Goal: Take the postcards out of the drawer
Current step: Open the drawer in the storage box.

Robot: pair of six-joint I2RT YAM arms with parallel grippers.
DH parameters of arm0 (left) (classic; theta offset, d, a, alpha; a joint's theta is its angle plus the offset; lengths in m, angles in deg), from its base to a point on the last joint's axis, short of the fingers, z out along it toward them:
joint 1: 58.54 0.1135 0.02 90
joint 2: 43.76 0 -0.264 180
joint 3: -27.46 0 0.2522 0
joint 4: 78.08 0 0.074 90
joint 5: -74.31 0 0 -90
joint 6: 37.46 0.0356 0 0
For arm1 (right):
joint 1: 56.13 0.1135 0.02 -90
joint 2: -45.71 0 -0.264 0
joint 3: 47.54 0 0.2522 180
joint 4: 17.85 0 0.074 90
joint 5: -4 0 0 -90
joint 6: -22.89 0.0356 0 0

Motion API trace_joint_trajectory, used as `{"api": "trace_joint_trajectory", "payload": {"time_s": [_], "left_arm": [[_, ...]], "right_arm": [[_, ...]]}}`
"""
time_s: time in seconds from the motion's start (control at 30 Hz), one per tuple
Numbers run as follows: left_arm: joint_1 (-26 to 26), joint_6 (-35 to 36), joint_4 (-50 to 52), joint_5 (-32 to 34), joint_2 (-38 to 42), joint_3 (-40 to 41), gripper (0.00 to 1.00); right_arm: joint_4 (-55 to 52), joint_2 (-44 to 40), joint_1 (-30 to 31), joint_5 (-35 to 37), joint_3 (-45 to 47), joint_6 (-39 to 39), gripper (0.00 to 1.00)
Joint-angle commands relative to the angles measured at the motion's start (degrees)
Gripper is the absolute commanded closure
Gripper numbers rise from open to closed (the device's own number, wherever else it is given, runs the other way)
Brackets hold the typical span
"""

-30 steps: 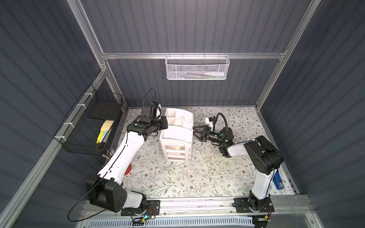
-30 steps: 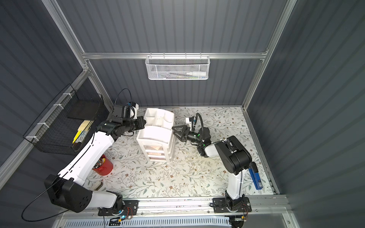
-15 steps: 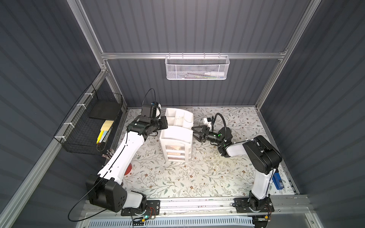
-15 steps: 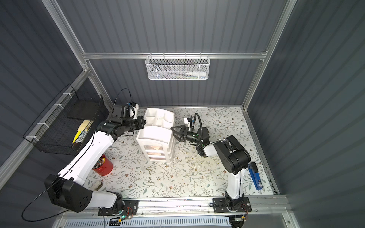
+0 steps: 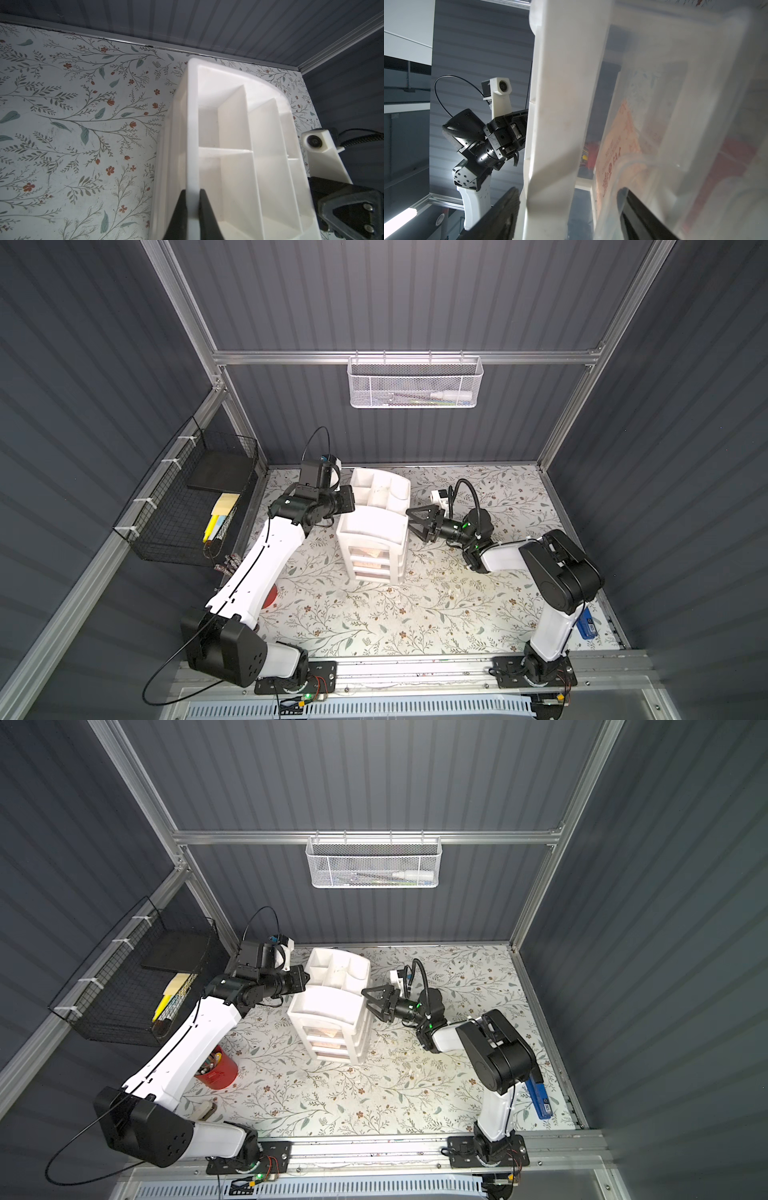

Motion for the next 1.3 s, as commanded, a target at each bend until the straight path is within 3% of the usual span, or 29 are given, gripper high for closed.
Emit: {"api": "trace_joint_trajectory", "payload": {"time_s": [0.0,0.47,1.27], "left_arm": [[0.17,0.26,5.4,3.37,-0.64,1.33,1.0],[0.17,-0.13,6.36,7.39,0.05,0.6,1.0],[0.17,3.47,9.05,5.37,0.06,-4.81,1.0]], "right_arm": [[6.41,-3.83,-0.99,-1.64,0.17,0.33,0.24],[6.41,-7.12,-3.38,-3.14,2.7,0.08,0.26],[5.99,-3.51,-11.64,-13.93,4.24,3.07,0.29]]}}
